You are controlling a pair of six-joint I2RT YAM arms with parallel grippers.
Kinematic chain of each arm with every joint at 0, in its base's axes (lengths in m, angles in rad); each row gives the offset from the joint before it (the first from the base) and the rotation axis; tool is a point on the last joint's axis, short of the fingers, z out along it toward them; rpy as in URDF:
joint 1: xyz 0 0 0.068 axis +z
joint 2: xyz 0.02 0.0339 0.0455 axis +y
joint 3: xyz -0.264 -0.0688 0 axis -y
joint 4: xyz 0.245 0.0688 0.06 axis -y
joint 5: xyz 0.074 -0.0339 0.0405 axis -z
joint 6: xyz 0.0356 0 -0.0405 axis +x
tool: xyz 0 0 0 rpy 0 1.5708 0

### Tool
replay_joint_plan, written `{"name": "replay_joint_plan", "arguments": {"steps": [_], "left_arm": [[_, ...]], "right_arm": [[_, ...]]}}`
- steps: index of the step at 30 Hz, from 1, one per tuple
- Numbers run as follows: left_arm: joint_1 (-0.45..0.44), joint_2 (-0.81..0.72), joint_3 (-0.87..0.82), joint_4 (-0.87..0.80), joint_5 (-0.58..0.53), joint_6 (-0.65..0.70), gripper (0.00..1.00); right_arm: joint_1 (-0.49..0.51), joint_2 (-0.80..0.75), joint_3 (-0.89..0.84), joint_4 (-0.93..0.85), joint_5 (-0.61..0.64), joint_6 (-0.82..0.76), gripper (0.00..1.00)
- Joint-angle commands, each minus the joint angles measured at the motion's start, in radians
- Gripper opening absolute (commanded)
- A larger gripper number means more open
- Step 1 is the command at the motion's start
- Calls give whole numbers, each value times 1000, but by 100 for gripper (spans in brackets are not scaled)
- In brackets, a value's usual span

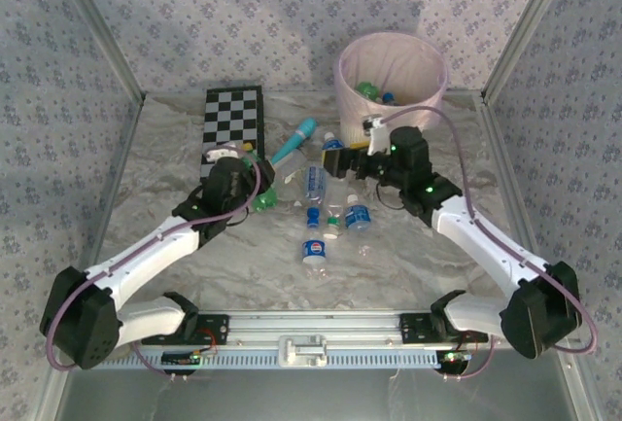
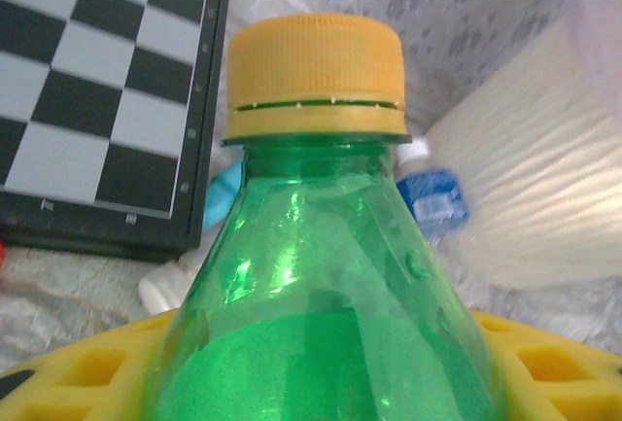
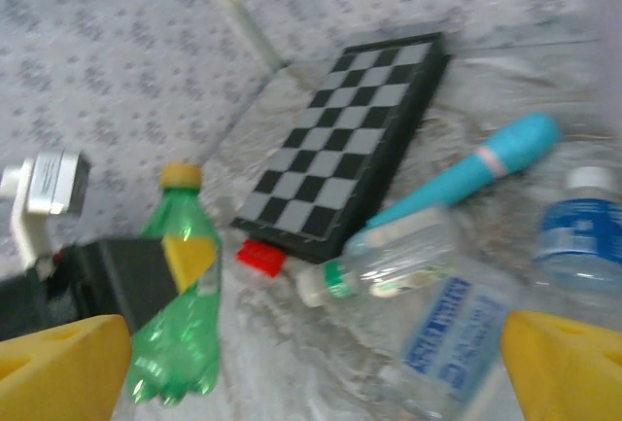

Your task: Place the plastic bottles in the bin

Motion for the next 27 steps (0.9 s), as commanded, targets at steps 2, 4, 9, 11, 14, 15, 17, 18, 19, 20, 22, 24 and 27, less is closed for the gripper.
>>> {"name": "replay_joint_plan", "arguments": {"steps": [2, 4, 9, 11, 14, 15, 17, 18, 19, 20, 22, 24, 27], "left_arm": [[26, -64, 20, 126, -13, -50, 58], [30, -82, 12, 153, 1, -54, 58], [30, -106, -30, 224, 37, -80, 58], [32, -113, -44, 244, 46, -92, 58], [33, -122, -60, 259, 62, -110, 58], [33, -124, -64, 261, 68, -114, 58], [34, -127, -68, 257, 75, -121, 58], [33, -130, -70, 255, 75, -124, 58], [34, -131, -73, 253, 76, -127, 58], [33, -132, -76, 253, 76, -130, 58], [34, -132, -78, 255, 88, -137, 59], [35, -129, -78, 248, 101, -151, 59], [37, -129, -90, 247, 112, -172, 59]], "right_arm": [[92, 55, -29, 164, -28, 24, 98], [134, 96, -51, 256, -36, 67, 96], [220, 210, -45, 386, -69, 137, 93], [245, 254, -25, 400, -83, 147, 93], [266, 309, -1, 427, -106, 162, 93], [268, 326, 6, 438, -106, 168, 93], [270, 353, 17, 459, -116, 175, 93], [271, 367, 23, 469, -120, 180, 93], [272, 381, 31, 479, -126, 186, 93], [274, 392, 36, 485, -131, 190, 92], [279, 413, 46, 498, -134, 194, 92], [280, 427, 56, 499, -137, 194, 91], [281, 442, 62, 517, -150, 193, 89]]}}
